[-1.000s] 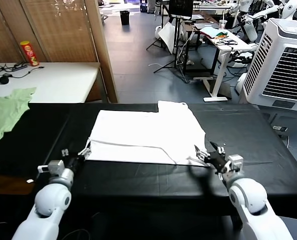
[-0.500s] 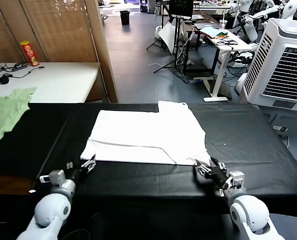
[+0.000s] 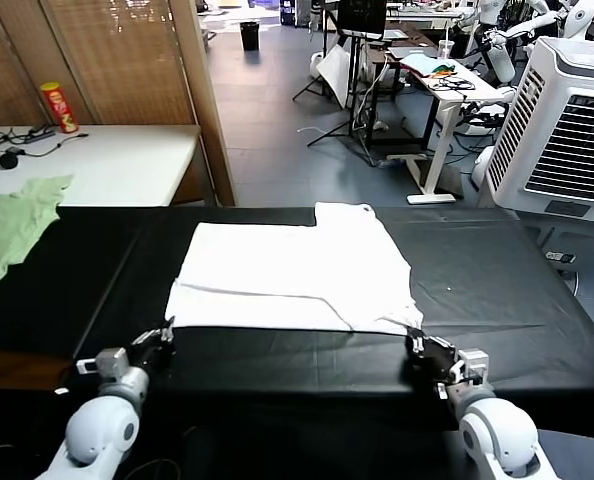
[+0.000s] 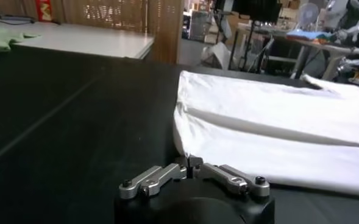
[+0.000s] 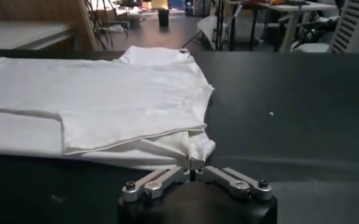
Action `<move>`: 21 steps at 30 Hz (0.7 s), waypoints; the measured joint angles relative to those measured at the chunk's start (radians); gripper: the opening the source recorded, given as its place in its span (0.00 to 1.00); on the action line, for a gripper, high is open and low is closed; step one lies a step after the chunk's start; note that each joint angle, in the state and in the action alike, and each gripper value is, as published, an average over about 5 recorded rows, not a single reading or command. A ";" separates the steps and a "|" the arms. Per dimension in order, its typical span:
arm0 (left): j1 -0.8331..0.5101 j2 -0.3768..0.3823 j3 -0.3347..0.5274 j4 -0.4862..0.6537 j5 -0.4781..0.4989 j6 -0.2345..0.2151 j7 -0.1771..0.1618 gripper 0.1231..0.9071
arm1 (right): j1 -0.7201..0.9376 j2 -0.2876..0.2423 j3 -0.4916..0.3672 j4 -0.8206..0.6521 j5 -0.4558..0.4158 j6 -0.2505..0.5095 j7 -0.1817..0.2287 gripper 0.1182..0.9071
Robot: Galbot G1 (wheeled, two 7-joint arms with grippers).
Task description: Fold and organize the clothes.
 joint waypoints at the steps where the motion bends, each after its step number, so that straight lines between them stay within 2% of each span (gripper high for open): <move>1: 0.018 0.006 -0.005 -0.016 0.002 0.002 -0.004 0.01 | -0.019 0.001 0.004 0.013 -0.003 -0.003 0.001 0.00; 10: 0.215 0.028 -0.066 -0.183 0.010 0.002 -0.038 0.01 | -0.137 0.002 0.030 0.099 -0.005 -0.031 -0.013 0.00; 14: 0.295 0.028 -0.085 -0.241 0.008 0.000 -0.064 0.01 | -0.170 0.001 0.035 0.126 -0.017 -0.040 -0.017 0.03; 17: 0.336 0.026 -0.098 -0.262 0.009 0.001 -0.084 0.01 | -0.189 -0.003 0.043 0.144 -0.023 -0.042 -0.023 0.17; 21: 0.366 0.025 -0.112 -0.279 0.020 0.007 -0.094 0.04 | -0.214 -0.014 0.058 0.178 -0.023 -0.045 -0.033 0.44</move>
